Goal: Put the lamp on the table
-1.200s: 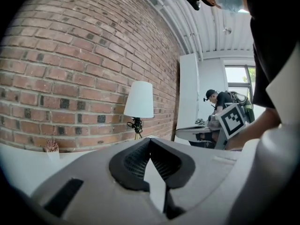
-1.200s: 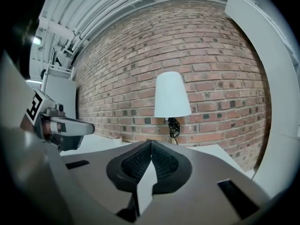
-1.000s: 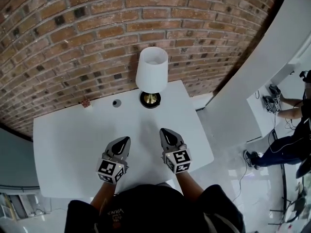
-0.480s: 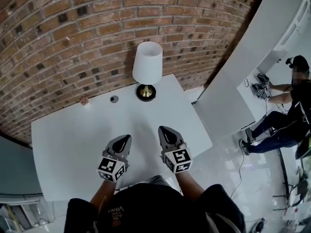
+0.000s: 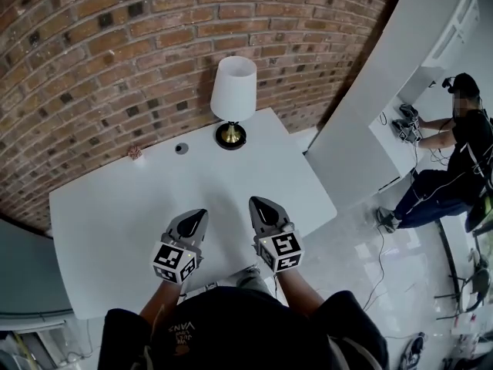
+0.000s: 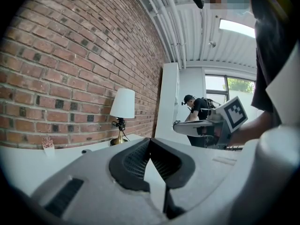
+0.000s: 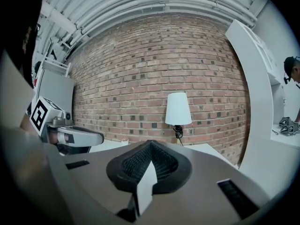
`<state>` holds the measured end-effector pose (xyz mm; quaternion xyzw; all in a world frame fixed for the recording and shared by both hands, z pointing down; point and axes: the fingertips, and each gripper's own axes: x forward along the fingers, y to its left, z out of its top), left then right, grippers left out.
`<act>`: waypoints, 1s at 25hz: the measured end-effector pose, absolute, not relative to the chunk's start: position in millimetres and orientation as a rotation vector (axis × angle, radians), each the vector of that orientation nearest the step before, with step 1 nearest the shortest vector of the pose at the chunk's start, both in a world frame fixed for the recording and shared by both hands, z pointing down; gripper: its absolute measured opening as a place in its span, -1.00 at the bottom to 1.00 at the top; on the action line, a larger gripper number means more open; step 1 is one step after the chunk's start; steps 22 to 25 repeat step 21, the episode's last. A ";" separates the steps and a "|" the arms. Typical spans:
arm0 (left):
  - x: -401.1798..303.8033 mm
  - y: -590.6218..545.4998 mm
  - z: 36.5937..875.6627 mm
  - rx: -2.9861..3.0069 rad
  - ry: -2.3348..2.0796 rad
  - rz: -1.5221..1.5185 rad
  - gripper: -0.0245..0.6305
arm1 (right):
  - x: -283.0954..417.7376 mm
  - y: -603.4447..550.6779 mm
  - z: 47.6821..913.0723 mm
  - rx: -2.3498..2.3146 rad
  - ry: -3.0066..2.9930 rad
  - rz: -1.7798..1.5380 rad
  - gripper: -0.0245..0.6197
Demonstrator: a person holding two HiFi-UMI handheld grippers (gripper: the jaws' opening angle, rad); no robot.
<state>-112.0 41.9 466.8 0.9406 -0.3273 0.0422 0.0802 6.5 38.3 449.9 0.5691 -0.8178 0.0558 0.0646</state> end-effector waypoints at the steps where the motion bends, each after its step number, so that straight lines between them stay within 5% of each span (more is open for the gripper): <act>1: -113.2 43.3 467.2 2.814 -0.977 0.126 -0.91 | 4.6 40.1 450.0 1.719 -2.468 0.170 -0.93; 25: -116.5 48.1 472.6 2.800 -0.961 0.113 -0.91 | -2.8 44.4 455.0 1.724 -2.460 0.194 -0.93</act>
